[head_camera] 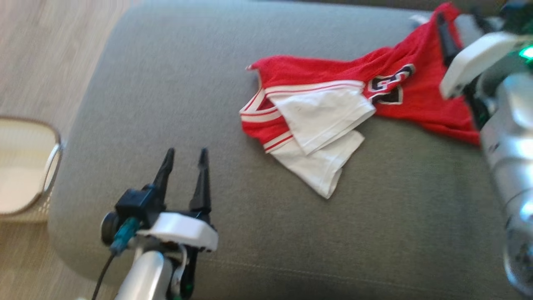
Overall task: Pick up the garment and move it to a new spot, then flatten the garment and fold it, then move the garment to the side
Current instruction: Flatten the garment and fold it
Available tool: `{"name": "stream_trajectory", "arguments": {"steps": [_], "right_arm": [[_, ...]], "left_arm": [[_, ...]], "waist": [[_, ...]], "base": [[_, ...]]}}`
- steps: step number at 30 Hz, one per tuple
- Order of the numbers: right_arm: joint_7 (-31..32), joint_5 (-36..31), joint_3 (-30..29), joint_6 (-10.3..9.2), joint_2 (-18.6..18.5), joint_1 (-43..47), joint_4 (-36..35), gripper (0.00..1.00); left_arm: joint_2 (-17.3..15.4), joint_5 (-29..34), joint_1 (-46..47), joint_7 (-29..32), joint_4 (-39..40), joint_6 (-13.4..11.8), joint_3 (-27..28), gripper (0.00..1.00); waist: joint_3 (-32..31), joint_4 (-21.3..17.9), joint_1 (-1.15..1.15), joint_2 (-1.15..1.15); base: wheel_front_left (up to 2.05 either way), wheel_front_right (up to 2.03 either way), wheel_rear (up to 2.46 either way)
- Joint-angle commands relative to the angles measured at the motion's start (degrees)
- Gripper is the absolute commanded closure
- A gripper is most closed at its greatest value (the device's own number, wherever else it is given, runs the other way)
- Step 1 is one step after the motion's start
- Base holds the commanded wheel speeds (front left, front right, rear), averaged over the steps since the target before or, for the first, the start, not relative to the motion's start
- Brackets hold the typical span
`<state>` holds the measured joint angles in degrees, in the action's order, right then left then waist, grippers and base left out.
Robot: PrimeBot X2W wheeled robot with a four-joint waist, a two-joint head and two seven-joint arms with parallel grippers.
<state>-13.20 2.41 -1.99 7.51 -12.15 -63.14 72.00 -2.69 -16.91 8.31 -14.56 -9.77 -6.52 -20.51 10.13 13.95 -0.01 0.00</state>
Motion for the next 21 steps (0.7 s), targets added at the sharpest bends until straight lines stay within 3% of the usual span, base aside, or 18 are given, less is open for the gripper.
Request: {"name": "stream_trajectory", "arguments": {"steps": [1, 5, 13, 21], "right_arm": [[-1.2, 2.5, 2.7, -0.02, 1.8, 1.6, -3.6, 0.00], [-1.6, 7.9, 5.7, -0.02, 3.2, 6.9, -8.2, 0.00], [-1.8, 17.7, 13.7, -0.02, 2.3, 25.2, -26.2, 0.00], [-1.4, 19.6, 11.5, -0.02, 1.7, 42.2, -39.2, 0.00]], "left_arm": [[-0.2, 0.7, -0.5, -0.4, 1.9, 0.3, 3.4, 0.00], [-0.2, 1.0, -2.5, -0.4, 2.5, 0.8, 5.9, 0.00], [-0.2, 1.6, -6.9, -0.4, 3.4, 1.7, 9.1, 0.00], [-0.2, 2.4, -9.6, -0.4, 2.7, 2.1, 8.3, 0.00]], "waist": [[-5.4, -4.0, 0.01, 0.00], [-8.2, -5.9, 0.01, 0.00], [-12.8, -9.4, 0.01, 0.00], [-13.9, -10.8, 0.01, 0.00]], "base": [[0.00, 0.00, 0.00], [0.00, 0.00, 0.00], [0.00, 0.00, 0.00], [0.00, 0.00, 0.00]]}}
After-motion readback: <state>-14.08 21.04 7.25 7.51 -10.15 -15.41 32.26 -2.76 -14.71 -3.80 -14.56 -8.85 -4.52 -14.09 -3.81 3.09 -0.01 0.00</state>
